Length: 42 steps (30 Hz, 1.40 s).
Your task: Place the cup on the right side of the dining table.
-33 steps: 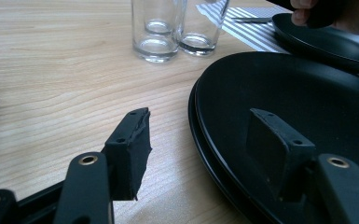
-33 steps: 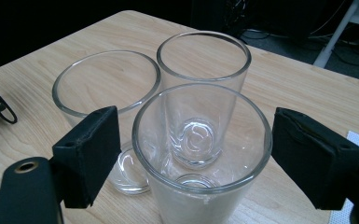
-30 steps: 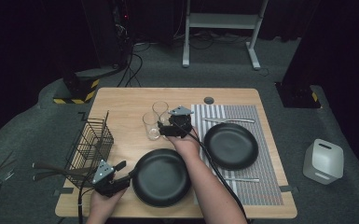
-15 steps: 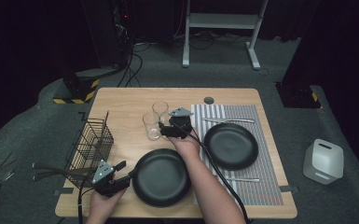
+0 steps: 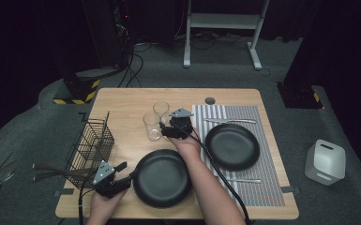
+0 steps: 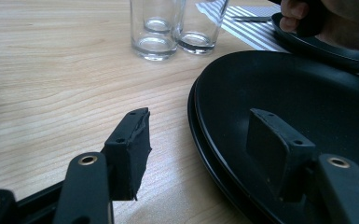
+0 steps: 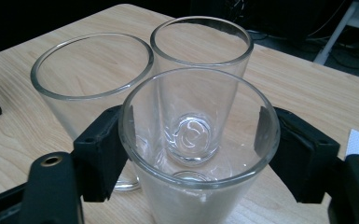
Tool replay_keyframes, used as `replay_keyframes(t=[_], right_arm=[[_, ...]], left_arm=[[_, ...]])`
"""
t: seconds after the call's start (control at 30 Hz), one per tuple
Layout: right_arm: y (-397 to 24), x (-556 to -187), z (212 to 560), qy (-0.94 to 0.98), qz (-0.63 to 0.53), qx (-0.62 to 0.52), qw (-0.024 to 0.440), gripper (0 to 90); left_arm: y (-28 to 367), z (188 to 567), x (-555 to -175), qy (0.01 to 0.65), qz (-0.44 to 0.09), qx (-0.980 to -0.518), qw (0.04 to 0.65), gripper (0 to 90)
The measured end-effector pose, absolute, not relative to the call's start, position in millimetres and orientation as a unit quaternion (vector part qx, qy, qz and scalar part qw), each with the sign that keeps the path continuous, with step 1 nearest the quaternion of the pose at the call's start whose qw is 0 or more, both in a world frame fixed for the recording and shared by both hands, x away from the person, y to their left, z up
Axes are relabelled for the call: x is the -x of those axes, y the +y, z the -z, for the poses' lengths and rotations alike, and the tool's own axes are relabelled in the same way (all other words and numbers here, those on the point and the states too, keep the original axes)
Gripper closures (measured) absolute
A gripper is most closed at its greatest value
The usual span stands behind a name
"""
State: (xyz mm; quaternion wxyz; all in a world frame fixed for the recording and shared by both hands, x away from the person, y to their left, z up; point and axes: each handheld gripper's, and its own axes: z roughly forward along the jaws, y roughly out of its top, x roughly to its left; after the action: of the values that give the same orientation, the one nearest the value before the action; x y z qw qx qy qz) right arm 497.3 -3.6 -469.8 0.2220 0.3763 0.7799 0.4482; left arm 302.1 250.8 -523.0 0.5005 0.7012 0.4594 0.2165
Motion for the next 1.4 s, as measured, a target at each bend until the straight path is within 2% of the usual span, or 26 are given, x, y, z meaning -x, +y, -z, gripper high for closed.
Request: replay_keyframes(t=[0.17,0.2,0.3,1.4], right_arm=[[-5,-499,471,0.78,-0.451,-0.375,0.22,24.6],[-4,-498,471,0.78,-0.453,-0.372,0.218,27.4],[-4,-498,470,0.782,-0.45,-0.37,0.224,27.9],[-16,-490,459,0.773,-0.459,-0.377,0.223,28.2]], left_arm=[[251,523,-302,0.459,-0.216,-0.702,0.5,40.0],[251,523,-302,0.459,-0.216,-0.702,0.5,40.0],[251,523,-302,0.459,-0.216,-0.702,0.5,39.9],[250,523,-303,0.457,-0.219,-0.705,0.497,39.9]])
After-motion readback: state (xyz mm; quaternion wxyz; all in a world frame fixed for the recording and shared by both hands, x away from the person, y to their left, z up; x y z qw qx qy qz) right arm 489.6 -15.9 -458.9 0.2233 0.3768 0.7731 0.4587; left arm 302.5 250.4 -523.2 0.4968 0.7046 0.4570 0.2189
